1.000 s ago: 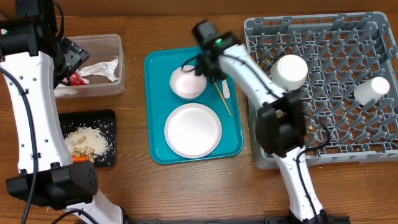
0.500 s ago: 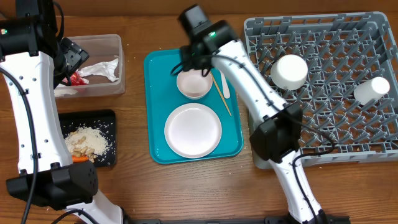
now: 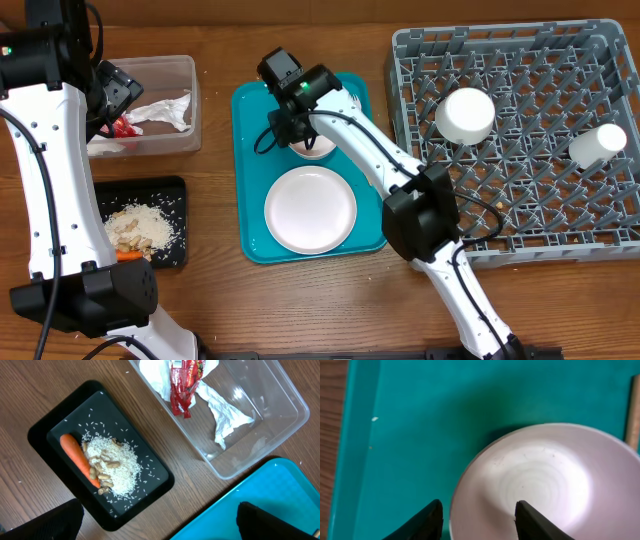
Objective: Sort waste into correct bins and load items into the dishwasher rack
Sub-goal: 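Reach the right gripper to the pink bowl and grasp its rim, then carry the pink bowl into the rack and set it down, then move the right gripper to the white plate and grasp its rim, then lift the white plate and carry it to the back of the rack, then stand the plate upright in the rack and release it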
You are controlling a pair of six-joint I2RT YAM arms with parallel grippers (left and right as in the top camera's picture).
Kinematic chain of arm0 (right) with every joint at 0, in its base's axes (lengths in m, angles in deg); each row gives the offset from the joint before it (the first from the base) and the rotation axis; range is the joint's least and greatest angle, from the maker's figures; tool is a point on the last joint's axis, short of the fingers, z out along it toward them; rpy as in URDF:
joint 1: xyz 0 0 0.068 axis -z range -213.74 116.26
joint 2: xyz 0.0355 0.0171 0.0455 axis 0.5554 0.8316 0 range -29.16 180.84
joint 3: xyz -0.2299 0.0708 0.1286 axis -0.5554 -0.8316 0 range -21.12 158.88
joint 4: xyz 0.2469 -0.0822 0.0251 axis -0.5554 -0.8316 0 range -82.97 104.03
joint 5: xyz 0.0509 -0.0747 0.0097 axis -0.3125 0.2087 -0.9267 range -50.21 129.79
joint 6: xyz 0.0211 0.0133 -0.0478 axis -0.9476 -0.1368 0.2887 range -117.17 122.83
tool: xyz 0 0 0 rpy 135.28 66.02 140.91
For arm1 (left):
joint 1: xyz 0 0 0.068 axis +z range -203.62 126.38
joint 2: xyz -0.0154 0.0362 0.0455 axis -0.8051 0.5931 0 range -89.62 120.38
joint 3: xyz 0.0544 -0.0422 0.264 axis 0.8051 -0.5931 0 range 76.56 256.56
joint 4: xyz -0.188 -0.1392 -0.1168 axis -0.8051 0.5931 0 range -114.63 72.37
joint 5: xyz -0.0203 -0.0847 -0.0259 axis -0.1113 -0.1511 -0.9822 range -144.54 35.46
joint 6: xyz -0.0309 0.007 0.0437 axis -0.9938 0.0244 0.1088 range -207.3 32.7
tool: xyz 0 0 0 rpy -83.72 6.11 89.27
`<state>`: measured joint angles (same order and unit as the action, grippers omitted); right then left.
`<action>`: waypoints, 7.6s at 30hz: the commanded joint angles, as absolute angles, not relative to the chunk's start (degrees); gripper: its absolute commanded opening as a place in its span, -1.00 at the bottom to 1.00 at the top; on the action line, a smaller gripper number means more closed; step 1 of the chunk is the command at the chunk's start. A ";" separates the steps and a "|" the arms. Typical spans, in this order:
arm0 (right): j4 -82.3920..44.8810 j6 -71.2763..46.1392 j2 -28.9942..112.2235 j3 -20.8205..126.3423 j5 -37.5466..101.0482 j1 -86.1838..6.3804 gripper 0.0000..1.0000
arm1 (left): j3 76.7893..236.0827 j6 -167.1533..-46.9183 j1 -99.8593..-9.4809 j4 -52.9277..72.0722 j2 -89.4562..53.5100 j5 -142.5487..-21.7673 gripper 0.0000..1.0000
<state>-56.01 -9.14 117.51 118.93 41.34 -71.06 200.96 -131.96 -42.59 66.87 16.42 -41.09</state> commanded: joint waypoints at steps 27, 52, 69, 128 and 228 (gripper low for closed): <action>-64.47 -16.96 103.85 125.82 39.67 -70.23 -0.92 | 201.16 -132.34 -42.40 66.80 16.46 -40.89 0.99; -83.03 18.27 86.59 104.14 -25.00 -11.67 -0.92 | 201.16 -132.34 -42.40 66.80 16.46 -40.89 0.99; -74.28 28.78 86.59 71.94 -33.33 5.51 -0.67 | 201.16 -132.34 -42.40 66.80 16.46 -40.91 1.00; -47.81 -18.25 83.61 69.93 32.61 -69.05 1.00 | 201.16 -132.34 -42.40 66.83 16.46 -40.89 0.99; -53.78 -4.15 94.65 107.04 77.03 -16.83 -0.92 | 201.16 -132.34 -42.51 66.80 16.46 -40.89 1.00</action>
<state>-54.61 -5.64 94.17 109.03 79.93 -15.87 200.96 -131.96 -42.59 66.87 16.42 -41.09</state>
